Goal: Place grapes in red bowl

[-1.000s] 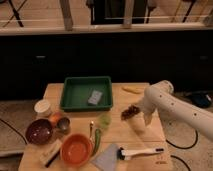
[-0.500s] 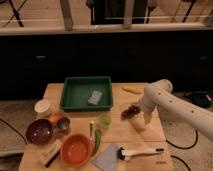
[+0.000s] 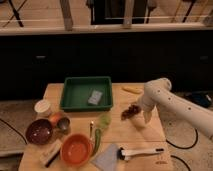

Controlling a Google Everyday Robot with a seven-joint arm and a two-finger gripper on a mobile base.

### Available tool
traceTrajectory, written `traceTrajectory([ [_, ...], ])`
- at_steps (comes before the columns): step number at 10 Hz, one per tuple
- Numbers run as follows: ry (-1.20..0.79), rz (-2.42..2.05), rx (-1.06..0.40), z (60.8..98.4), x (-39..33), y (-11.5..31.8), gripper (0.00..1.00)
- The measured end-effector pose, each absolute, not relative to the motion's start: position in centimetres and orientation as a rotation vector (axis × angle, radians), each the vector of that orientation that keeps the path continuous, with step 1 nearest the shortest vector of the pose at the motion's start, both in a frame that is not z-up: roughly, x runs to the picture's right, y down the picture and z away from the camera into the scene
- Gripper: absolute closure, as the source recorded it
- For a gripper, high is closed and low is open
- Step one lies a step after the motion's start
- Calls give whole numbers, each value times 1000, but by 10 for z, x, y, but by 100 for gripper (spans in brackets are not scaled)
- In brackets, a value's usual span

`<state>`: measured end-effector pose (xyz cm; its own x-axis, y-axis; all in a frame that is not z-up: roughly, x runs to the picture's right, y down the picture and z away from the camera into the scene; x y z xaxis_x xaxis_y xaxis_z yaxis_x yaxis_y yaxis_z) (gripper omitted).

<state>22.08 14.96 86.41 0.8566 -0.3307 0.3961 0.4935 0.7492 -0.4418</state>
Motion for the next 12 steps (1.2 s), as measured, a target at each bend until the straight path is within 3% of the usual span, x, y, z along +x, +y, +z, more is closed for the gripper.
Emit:
traceTrajectory([
  [12,-327,-429,-630,879,223,154,20],
])
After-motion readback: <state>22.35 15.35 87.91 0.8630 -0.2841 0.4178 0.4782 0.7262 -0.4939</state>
